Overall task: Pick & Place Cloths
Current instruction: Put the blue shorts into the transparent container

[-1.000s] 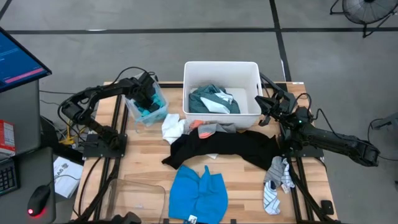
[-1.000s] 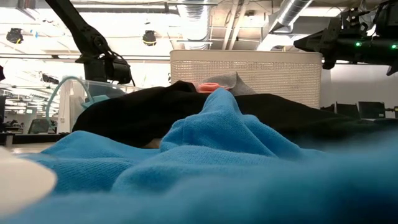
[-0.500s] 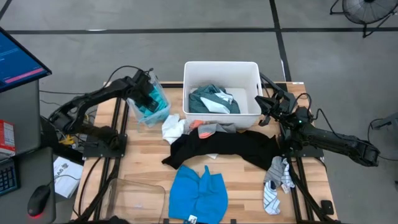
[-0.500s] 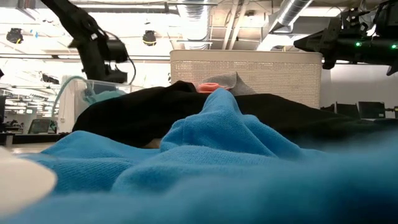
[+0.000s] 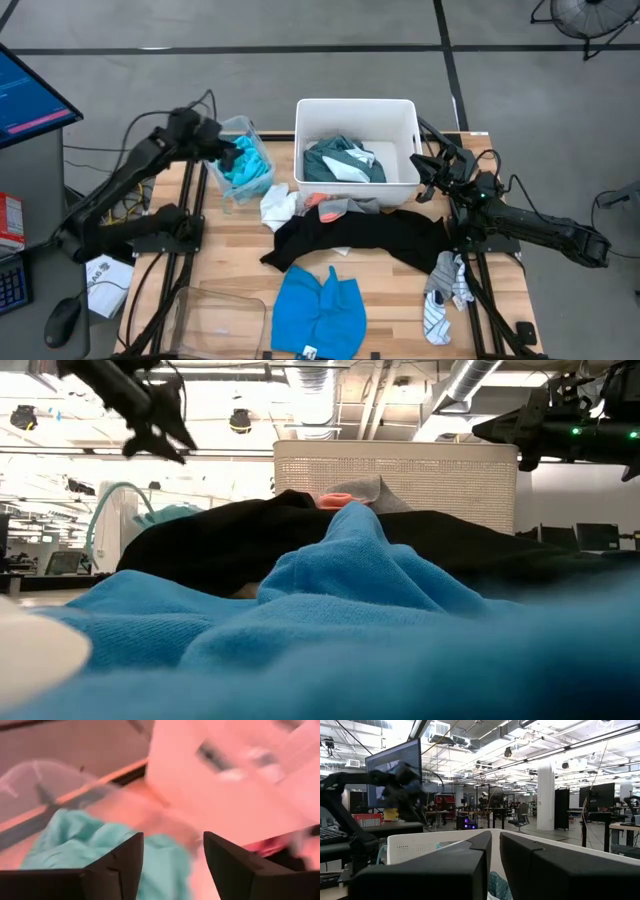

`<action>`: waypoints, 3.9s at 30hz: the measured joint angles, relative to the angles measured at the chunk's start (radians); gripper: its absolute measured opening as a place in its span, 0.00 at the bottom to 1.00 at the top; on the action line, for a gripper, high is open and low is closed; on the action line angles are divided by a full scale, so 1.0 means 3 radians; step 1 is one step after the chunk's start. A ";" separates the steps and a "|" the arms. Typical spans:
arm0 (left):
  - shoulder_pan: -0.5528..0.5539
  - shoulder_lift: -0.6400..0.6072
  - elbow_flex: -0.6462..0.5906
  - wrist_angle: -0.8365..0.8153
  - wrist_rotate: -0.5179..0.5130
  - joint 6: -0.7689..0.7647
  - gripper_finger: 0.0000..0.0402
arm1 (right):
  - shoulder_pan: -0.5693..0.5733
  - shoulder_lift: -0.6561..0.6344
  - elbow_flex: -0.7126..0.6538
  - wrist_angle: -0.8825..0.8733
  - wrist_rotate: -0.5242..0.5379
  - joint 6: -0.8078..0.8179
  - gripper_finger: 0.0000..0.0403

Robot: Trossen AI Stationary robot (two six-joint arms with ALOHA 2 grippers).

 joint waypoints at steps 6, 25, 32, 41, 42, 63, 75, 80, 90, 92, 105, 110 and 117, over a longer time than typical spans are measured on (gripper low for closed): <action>-0.0712 -0.0555 0.0056 -0.0042 0.0067 -0.0518 0.47 | 0.0000 0.0000 0.0000 0.0001 0.0000 -0.0001 0.09; -0.3485 0.0769 0.0661 -0.0052 -0.0849 -0.1776 0.37 | 0.0000 -0.0001 0.0000 0.0000 0.0000 -0.0001 0.09; -0.3787 0.1356 0.1455 -0.0830 -0.1696 -0.2086 0.31 | 0.0000 0.0000 0.0000 0.0001 0.0000 0.0000 0.09; -0.3901 0.1819 0.1536 -0.2142 -0.1819 -0.3461 0.24 | 0.0000 -0.0001 0.0000 0.0001 0.0000 0.0000 0.09; -0.3933 0.1858 0.1537 -0.2200 -0.1864 -0.3512 0.23 | -0.0001 -0.0001 0.0000 0.0001 0.0000 0.0000 0.09; -0.4430 0.1879 0.1321 -0.2855 -0.1921 -0.3884 0.38 | 0.0000 -0.0001 -0.0001 0.0001 0.0000 -0.0001 0.09; -0.4481 0.1456 0.0643 -0.2814 -0.2387 -0.4436 0.80 | -0.0001 -0.0001 0.0000 0.0001 0.0000 0.0000 0.09; -0.4478 0.1145 0.0301 -0.2628 -0.2433 -0.4594 0.80 | -0.0001 0.0000 -0.0001 0.0001 0.0000 -0.0001 0.09; -0.4458 0.0992 -0.0376 -0.2098 -0.2706 -0.4804 0.75 | 0.0000 -0.0001 0.0000 0.0001 0.0000 0.0000 0.09; -0.4459 0.0992 -0.0476 -0.2085 -0.2795 -0.4900 0.75 | -0.0001 0.0000 0.0000 0.0001 0.0000 0.0000 0.09; -0.4435 0.0986 -0.0670 -0.1953 -0.3225 -0.5101 0.11 | 0.0000 -0.0001 0.0000 0.0001 0.0000 0.0000 0.09; -0.4434 0.0865 -0.0601 -0.1846 -0.3102 -0.5111 0.01 | 0.0000 -0.0001 0.0000 0.0001 0.0000 0.0000 0.09; -0.4434 0.0591 -0.0235 -0.1817 -0.3059 -0.5109 0.00 | 0.0000 -0.0001 0.0000 0.0001 0.0000 -0.0001 0.09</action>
